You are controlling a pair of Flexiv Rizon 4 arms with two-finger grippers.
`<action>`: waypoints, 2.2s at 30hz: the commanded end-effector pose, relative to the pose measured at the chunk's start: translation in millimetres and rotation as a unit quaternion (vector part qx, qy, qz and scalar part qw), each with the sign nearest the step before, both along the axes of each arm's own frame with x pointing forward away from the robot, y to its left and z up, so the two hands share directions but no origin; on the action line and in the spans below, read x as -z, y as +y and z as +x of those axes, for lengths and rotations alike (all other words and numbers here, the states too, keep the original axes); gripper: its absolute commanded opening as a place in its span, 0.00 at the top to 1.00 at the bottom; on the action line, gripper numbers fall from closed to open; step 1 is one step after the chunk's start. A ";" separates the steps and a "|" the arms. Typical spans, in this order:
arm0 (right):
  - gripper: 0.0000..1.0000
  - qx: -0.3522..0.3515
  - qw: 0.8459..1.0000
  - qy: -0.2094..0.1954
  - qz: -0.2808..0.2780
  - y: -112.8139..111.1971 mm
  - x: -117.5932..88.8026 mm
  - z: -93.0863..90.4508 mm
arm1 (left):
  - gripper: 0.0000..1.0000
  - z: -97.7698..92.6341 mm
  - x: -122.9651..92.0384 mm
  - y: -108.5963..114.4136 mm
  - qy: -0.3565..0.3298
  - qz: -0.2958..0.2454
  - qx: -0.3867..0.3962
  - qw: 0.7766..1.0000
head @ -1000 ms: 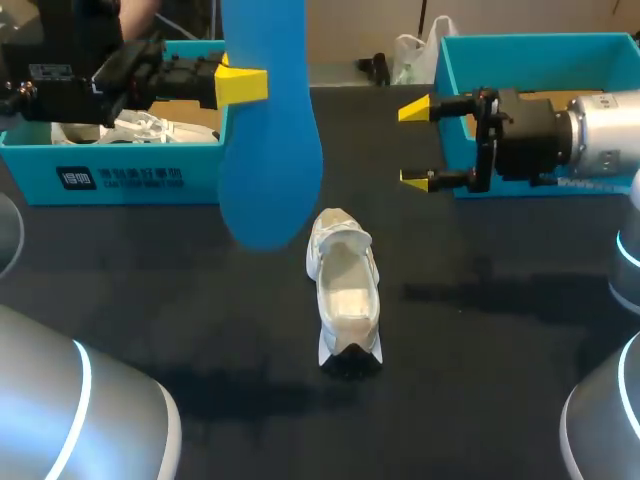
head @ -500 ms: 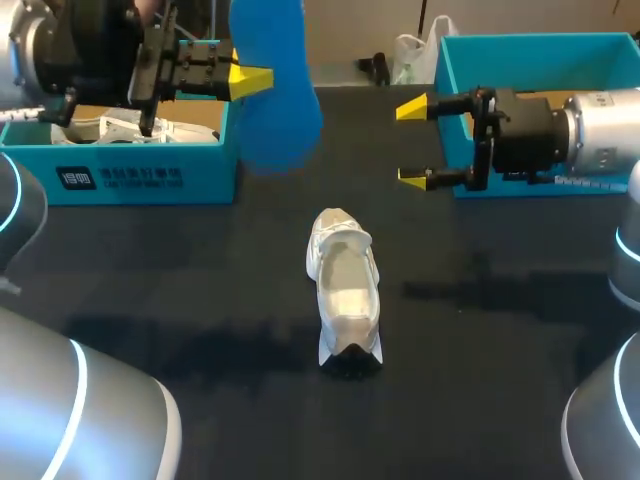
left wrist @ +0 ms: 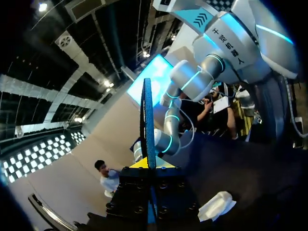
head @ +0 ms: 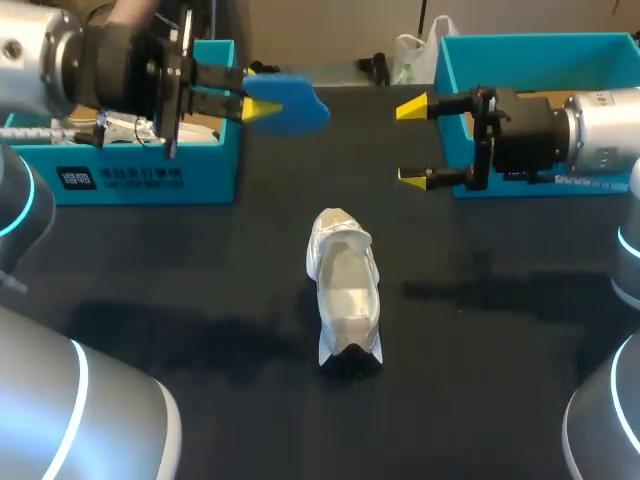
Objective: Take the shoe out of the shoebox, open the shoe tongue, remove and reinsert the insole, then place the shoe into the shoebox
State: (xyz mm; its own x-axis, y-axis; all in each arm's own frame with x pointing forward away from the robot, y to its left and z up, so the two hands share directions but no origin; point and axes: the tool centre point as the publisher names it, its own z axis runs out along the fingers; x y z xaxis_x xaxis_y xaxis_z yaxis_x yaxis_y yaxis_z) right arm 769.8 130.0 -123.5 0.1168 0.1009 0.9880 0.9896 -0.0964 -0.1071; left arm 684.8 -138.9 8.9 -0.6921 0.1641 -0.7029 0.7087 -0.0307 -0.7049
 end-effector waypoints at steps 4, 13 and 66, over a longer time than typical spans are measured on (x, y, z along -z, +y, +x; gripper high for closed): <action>0.00 0.001 1.000 0.000 -0.001 2.5 0.5 0.6 | 1.00 -6.0 12.9 0.3 -0.177 -0.081 -0.011 0.981; 0.00 0.001 1.000 0.000 -0.001 2.5 0.5 0.6 | 1.00 2.7 41.4 -1.3 -0.306 -0.117 -0.023 0.945; 0.00 0.012 0.999 -0.045 -0.006 39.6 16.6 10.3 | 1.00 54.8 147.2 -55.9 -0.440 0.013 -0.053 0.896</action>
State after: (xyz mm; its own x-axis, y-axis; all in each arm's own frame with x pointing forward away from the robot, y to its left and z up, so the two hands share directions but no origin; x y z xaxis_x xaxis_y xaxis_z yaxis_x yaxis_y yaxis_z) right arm 775.7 157.8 -137.9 0.0272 0.0984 0.9948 0.9922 -0.1238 -0.0149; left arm 735.6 -188.2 -133.4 0.1111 0.1560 -0.9815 0.9895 0.0741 0.1238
